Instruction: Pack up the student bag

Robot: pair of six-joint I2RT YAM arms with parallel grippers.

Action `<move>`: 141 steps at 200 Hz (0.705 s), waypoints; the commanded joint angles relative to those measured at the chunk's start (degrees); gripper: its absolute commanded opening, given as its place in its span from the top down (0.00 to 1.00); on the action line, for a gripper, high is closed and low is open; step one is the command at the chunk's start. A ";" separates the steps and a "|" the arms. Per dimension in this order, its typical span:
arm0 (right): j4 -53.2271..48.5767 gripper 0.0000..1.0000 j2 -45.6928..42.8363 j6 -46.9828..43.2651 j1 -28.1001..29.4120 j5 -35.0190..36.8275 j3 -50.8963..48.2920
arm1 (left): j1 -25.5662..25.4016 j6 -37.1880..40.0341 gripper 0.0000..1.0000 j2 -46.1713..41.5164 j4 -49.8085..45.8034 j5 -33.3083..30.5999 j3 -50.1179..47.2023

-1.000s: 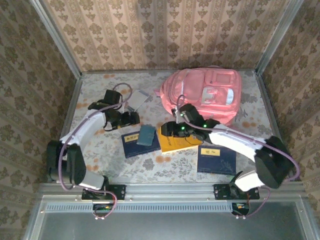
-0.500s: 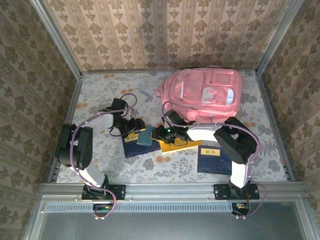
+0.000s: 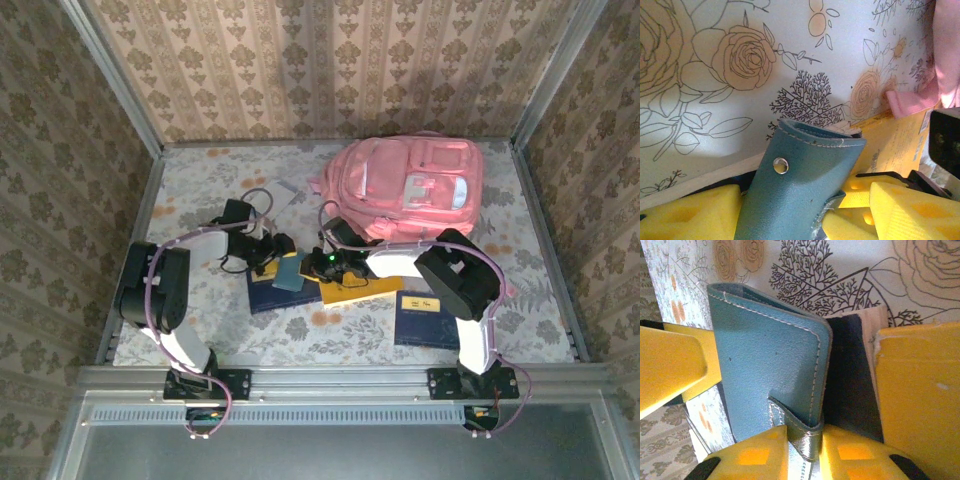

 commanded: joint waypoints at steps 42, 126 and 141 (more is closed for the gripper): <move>4.94 0.87 1.91 1.43 -0.47 -2.04 -0.90 | -0.93 -5.12 0.49 -2.16 8.04 8.90 -4.00; 5.73 0.71 -1.95 0.61 -1.83 -2.49 -3.37 | 0.04 -2.43 0.89 -6.37 3.16 6.61 -2.23; 6.18 0.59 -2.92 1.00 -2.22 -2.21 -4.51 | 0.21 -2.60 0.91 -6.91 3.25 6.61 -2.32</move>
